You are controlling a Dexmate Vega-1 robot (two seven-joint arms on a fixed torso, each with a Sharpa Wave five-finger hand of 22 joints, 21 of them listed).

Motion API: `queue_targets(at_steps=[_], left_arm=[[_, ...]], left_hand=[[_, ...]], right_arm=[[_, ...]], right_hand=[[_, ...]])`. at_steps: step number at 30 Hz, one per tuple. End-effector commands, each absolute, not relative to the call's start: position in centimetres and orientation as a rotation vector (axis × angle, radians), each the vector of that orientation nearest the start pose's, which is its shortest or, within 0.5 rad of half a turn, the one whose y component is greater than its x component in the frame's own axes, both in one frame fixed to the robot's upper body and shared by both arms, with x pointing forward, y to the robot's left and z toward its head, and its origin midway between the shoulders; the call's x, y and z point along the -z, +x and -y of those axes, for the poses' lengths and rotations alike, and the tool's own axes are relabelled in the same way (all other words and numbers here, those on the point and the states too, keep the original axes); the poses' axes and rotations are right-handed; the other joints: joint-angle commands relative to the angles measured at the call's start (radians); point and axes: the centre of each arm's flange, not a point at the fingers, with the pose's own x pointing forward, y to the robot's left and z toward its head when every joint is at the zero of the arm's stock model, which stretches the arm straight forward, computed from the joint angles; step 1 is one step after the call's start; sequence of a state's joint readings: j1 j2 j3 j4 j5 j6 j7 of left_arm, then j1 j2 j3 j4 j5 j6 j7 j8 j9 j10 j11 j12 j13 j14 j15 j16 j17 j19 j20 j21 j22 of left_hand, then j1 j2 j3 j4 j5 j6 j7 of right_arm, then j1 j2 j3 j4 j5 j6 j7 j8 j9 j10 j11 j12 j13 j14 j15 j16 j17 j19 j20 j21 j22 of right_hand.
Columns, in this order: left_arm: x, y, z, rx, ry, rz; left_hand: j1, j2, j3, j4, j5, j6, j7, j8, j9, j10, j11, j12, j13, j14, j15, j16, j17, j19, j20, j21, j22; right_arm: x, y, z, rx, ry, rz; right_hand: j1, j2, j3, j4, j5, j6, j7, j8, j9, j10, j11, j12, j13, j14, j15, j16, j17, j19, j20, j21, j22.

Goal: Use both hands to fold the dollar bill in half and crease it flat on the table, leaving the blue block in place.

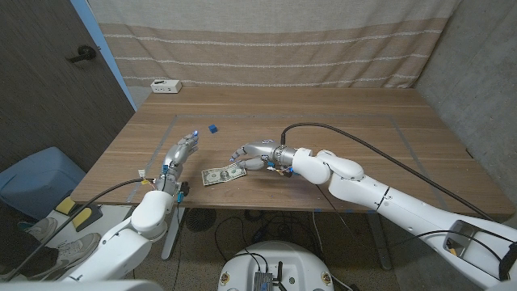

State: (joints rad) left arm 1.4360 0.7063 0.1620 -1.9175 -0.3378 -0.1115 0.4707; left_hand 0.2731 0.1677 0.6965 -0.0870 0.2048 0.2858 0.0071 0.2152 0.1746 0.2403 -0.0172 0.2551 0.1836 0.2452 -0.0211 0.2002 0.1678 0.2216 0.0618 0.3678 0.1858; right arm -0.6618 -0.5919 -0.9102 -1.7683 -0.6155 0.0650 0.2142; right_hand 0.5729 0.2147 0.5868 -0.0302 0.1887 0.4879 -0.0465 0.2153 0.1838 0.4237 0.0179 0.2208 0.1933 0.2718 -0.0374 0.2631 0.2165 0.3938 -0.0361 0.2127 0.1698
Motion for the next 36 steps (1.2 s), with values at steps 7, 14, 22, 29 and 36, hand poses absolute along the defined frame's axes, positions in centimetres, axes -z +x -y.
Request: queue_targets(at_steps=[7,14,22,29,36], left_arm=[[12.6,48.2,-32.2,-0.289,0.288,0.459],[13.0,47.2,-32.3,-0.334,0.286,0.440],[13.1,46.1,-32.5,-0.370,0.303,0.414],[13.6,45.5,-32.6,-0.397,0.282,0.383],[14.8,45.4,-32.5,-0.385,0.196,0.320]], left_hand=[[0.037,-0.023,0.023,-0.050,0.025,0.073,0.009,0.000,0.005,0.060,0.009,-0.002,0.003,0.070,0.001,0.000,0.000,0.082,0.019,0.030,0.004],[0.028,-0.031,0.021,-0.049,0.028,0.093,0.024,-0.004,0.006,0.093,0.023,-0.001,0.005,0.109,0.011,0.004,0.002,0.118,0.030,0.040,0.004],[0.018,-0.031,0.021,-0.044,0.030,0.125,0.041,-0.003,0.007,0.115,0.041,-0.003,0.006,0.146,0.027,0.008,0.005,0.157,0.042,0.052,0.003],[0.009,-0.031,0.020,-0.038,0.032,0.141,0.047,-0.005,0.007,0.134,0.061,-0.003,0.007,0.173,0.037,0.012,0.008,0.180,0.054,0.058,0.003],[-0.011,-0.034,0.014,-0.026,0.033,0.086,0.057,-0.033,0.007,0.136,0.085,-0.011,0.011,0.196,0.054,0.016,0.015,0.194,0.067,0.058,0.001]], right_arm=[[6.8,55.5,1.0,-0.652,-1.544,0.822],[7.0,55.9,1.1,-0.655,-1.551,0.805],[7.7,56.3,1.2,-0.671,-1.578,0.769],[8.1,56.7,1.1,-0.675,-1.597,0.743],[8.2,57.1,1.0,-0.677,-1.604,0.728]], right_hand=[[0.024,-0.002,0.016,0.011,0.003,0.023,0.000,0.001,0.004,0.014,-0.002,0.005,0.002,0.011,-0.027,0.007,0.007,0.010,0.000,0.004,0.006],[0.029,-0.003,0.019,0.016,0.003,0.028,0.002,-0.001,0.004,0.022,-0.001,0.005,0.002,0.017,-0.032,0.010,0.009,0.012,0.001,0.004,0.006],[0.036,-0.005,0.022,0.023,0.002,0.051,0.006,0.002,0.005,0.039,0.002,0.008,0.002,0.035,-0.032,0.018,0.012,0.021,0.005,0.006,0.006],[0.042,-0.007,0.024,0.028,0.001,0.071,0.009,0.003,0.005,0.054,0.006,0.010,0.002,0.047,-0.031,0.024,0.014,0.028,0.008,0.007,0.006],[0.045,-0.008,0.024,0.030,0.000,0.076,0.009,0.001,0.005,0.059,0.006,0.010,0.002,0.049,-0.031,0.026,0.015,0.031,0.009,0.008,0.006]])
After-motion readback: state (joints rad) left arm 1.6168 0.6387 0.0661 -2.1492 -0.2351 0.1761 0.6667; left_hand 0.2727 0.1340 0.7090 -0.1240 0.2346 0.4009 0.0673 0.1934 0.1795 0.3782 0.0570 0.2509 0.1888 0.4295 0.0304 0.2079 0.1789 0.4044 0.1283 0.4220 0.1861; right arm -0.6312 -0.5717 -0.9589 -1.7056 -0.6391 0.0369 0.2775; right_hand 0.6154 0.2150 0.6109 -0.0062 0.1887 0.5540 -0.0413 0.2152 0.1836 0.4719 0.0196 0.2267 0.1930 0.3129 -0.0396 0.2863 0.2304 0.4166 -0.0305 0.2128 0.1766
